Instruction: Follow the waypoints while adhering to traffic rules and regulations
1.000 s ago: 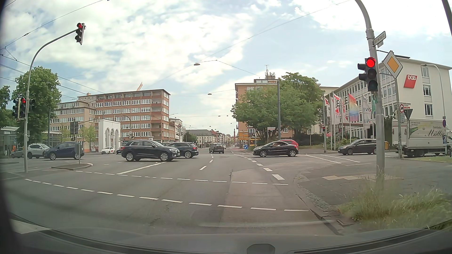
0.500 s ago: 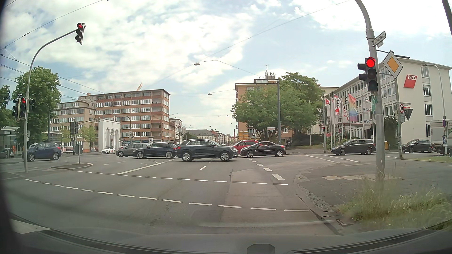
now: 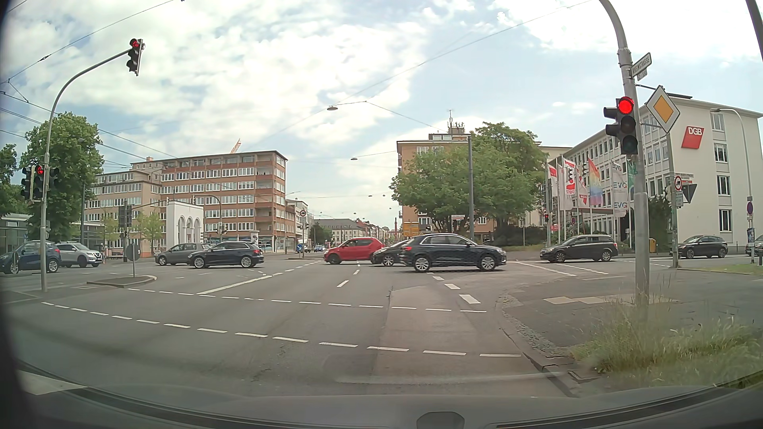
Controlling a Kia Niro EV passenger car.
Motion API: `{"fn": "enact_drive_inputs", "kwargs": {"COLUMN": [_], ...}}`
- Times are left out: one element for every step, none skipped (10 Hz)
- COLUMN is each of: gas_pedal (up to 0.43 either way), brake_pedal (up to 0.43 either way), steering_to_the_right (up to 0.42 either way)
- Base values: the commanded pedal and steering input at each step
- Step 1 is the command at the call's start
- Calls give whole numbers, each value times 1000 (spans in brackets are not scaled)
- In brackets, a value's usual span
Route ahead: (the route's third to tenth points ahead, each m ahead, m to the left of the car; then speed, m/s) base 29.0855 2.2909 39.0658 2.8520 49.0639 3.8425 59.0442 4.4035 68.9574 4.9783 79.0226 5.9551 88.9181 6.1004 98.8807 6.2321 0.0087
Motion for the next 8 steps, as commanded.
{"fn": "enact_drive_inputs", "kwargs": {"gas_pedal": [0, 0, 0, 0, 0, 0, 0, 0], "brake_pedal": [256, 250, 256, 256, 250, 256, 256, 256], "steering_to_the_right": [-1, -1, -1, -1, 0, -1, 0, -1]}}
